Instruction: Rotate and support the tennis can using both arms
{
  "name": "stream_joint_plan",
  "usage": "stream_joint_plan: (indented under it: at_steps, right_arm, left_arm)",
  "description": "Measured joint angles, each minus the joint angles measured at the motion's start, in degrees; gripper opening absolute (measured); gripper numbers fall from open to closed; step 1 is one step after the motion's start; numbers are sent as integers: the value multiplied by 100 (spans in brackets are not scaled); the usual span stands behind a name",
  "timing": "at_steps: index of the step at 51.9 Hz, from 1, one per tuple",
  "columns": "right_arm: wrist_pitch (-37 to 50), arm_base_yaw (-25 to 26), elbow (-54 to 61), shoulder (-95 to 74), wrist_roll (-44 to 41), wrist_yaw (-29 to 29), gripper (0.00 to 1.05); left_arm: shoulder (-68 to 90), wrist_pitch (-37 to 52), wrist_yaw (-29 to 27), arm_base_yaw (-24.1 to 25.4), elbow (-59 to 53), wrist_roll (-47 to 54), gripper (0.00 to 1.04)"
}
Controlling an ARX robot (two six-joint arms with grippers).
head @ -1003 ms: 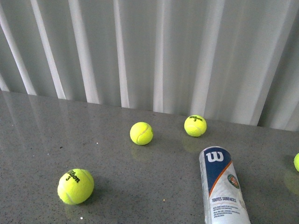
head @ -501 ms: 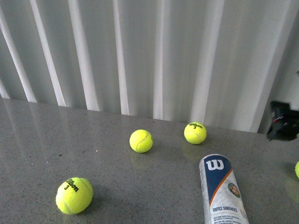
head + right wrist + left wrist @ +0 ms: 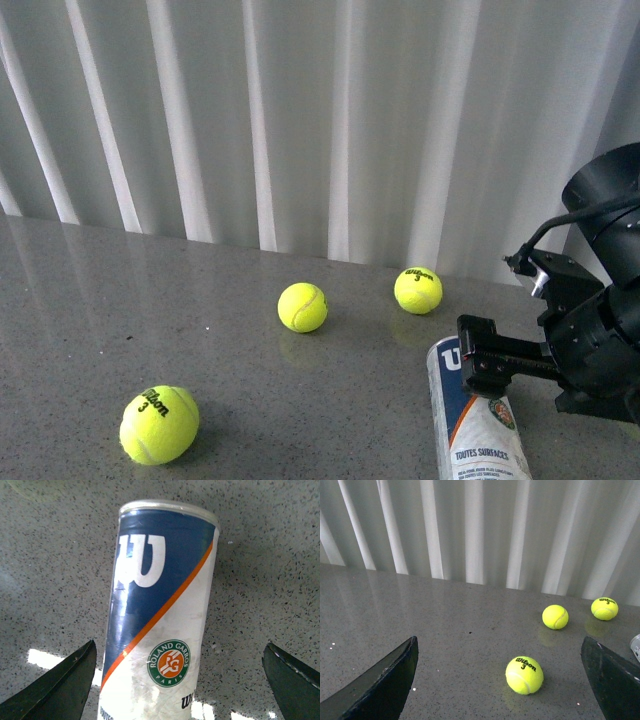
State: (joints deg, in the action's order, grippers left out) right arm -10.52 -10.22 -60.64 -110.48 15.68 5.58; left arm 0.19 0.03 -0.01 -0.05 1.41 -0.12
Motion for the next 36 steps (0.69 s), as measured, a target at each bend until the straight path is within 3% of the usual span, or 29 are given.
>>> stream_joint_plan:
  at_steps: [36]
  right_arm:
    - [933,-168,417,-664,149,133,98]
  left_arm:
    - [0,0,0,0,0,0,98]
